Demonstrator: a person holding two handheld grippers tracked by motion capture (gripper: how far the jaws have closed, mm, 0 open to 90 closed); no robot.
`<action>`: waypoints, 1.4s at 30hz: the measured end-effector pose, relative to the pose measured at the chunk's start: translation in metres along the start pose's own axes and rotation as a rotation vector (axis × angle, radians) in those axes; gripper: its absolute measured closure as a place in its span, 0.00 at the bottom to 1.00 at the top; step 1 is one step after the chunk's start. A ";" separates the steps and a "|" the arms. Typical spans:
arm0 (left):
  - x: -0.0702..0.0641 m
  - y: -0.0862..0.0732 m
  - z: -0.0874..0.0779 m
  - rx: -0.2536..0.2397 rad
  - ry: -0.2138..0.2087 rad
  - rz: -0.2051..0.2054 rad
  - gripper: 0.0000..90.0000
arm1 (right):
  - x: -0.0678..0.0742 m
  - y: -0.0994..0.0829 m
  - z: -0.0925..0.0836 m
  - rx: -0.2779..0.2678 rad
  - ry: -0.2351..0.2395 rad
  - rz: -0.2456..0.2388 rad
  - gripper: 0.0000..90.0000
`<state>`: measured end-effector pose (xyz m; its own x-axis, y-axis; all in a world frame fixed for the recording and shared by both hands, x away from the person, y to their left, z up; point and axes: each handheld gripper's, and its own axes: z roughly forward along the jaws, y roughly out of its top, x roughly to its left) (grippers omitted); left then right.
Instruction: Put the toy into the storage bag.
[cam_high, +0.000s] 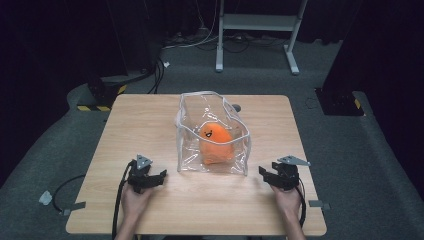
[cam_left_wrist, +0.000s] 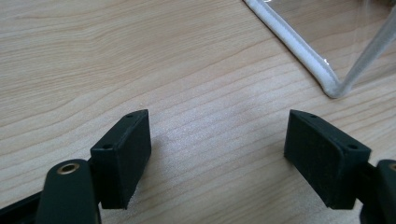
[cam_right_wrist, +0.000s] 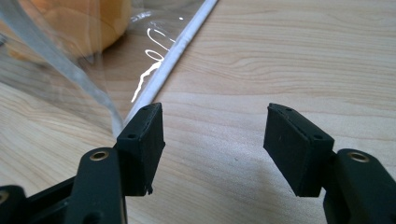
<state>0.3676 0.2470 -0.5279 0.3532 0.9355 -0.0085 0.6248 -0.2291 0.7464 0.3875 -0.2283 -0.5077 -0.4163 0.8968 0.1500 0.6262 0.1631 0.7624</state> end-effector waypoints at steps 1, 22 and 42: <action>0.000 0.000 0.000 0.000 0.000 -0.001 0.25 | 0.000 0.000 0.001 0.005 -0.004 -0.004 0.42; 0.000 0.000 0.000 0.005 0.000 0.005 0.25 | 0.003 0.000 0.012 0.019 -0.054 -0.038 0.41; 0.000 0.000 0.000 0.005 0.000 0.006 0.25 | 0.008 -0.003 0.022 0.061 -0.100 -0.081 0.39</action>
<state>0.3675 0.2474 -0.5276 0.3567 0.9342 -0.0037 0.6263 -0.2362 0.7429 0.3970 -0.2131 -0.5221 -0.4011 0.9157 0.0239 0.6334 0.2584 0.7294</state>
